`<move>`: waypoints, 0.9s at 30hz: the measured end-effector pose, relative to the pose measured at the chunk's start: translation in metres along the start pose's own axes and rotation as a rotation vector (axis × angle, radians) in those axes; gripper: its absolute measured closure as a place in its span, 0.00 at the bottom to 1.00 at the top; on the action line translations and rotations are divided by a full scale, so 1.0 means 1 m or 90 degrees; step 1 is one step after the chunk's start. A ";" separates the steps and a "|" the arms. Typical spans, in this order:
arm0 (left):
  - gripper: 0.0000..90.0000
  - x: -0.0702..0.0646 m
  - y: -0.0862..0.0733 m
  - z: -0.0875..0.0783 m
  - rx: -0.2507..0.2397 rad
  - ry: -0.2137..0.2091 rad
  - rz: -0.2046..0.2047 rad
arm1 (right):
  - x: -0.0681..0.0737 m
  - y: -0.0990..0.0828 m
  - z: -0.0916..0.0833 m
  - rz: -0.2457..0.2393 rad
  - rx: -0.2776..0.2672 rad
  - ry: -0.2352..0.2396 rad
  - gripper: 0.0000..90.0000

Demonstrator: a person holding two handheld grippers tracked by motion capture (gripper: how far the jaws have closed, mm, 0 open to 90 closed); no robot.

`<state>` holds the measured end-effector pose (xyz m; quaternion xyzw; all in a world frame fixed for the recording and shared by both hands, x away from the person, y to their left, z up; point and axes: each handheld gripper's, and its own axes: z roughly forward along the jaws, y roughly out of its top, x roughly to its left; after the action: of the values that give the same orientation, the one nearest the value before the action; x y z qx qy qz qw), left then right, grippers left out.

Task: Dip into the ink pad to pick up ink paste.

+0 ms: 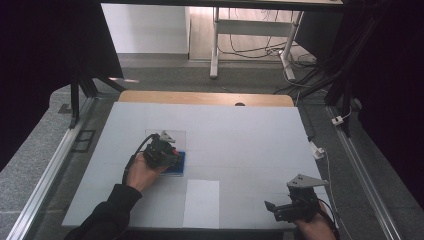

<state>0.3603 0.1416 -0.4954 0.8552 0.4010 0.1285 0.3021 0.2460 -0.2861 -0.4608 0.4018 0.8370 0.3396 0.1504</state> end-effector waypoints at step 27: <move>0.65 -0.005 -0.005 0.003 -0.021 0.017 -0.028 | 0.001 0.000 0.000 -0.004 0.003 -0.001 0.00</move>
<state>0.3555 0.1391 -0.5011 0.8393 0.4215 0.1400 0.3135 0.2453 -0.2855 -0.4607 0.3999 0.8390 0.3367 0.1510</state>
